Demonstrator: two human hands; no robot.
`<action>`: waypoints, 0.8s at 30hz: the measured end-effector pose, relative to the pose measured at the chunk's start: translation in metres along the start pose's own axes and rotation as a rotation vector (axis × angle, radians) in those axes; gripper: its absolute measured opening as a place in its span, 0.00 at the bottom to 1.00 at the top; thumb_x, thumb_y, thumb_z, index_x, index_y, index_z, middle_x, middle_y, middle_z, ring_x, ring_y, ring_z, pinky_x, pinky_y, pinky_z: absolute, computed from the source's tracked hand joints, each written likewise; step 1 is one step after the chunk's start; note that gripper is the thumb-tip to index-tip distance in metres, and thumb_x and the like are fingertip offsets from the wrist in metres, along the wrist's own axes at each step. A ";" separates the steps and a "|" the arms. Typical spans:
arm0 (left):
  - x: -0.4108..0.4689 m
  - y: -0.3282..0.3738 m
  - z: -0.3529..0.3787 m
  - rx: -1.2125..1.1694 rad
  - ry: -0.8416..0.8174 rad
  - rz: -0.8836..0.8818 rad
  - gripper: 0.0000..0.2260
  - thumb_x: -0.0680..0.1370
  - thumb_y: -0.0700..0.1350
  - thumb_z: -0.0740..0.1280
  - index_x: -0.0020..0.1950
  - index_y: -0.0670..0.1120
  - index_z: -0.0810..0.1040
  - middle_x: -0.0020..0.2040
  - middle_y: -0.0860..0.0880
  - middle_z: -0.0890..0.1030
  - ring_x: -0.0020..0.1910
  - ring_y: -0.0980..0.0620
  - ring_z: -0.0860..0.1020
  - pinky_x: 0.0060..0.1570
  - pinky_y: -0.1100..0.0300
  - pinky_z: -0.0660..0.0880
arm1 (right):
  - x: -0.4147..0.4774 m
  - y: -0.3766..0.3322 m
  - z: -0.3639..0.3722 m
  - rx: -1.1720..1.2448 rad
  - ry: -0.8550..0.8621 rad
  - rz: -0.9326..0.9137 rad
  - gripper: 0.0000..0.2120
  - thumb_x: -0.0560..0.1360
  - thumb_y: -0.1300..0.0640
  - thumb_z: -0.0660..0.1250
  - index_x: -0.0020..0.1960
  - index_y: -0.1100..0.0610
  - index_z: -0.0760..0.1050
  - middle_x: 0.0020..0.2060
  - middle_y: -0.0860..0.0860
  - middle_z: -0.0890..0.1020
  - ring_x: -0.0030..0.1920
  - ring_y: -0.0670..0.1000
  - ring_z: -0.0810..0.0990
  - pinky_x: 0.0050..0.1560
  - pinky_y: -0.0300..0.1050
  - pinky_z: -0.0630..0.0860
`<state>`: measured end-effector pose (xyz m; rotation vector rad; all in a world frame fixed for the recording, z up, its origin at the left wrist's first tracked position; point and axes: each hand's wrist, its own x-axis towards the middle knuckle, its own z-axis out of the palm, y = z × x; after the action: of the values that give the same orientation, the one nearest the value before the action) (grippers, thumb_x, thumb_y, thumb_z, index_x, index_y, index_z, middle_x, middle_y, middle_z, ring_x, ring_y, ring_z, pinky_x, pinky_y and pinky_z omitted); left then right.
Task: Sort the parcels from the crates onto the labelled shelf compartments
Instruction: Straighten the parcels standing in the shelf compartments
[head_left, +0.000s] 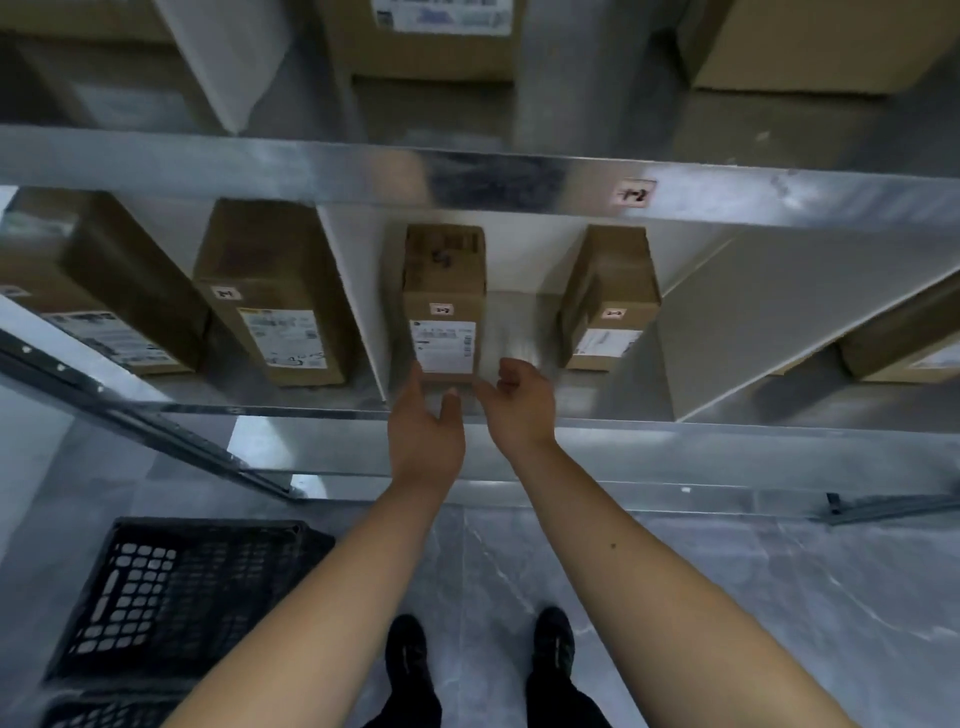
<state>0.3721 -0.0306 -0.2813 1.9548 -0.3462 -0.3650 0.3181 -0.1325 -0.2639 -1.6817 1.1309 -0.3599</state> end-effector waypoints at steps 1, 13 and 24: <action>0.004 -0.001 -0.005 -0.014 -0.005 0.016 0.24 0.84 0.46 0.65 0.80 0.57 0.66 0.75 0.55 0.75 0.71 0.55 0.74 0.74 0.54 0.70 | -0.003 -0.007 0.008 0.005 0.015 -0.006 0.27 0.77 0.50 0.75 0.72 0.59 0.75 0.64 0.53 0.81 0.64 0.52 0.80 0.60 0.40 0.73; 0.053 0.007 -0.005 -0.104 -0.048 0.015 0.26 0.82 0.35 0.68 0.79 0.46 0.67 0.72 0.48 0.76 0.68 0.59 0.77 0.68 0.60 0.75 | 0.013 -0.029 0.040 0.027 0.109 -0.049 0.25 0.75 0.59 0.75 0.70 0.50 0.77 0.62 0.48 0.84 0.61 0.51 0.83 0.64 0.54 0.81; 0.071 -0.008 0.011 0.005 0.037 0.002 0.17 0.83 0.40 0.66 0.72 0.47 0.75 0.70 0.48 0.79 0.70 0.44 0.77 0.69 0.48 0.76 | 0.038 -0.009 0.049 0.030 0.139 -0.096 0.14 0.77 0.58 0.74 0.63 0.55 0.82 0.62 0.52 0.85 0.61 0.55 0.84 0.61 0.46 0.81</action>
<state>0.4330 -0.0656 -0.2999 1.9634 -0.3251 -0.3270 0.3764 -0.1347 -0.2874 -1.7097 1.1422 -0.5594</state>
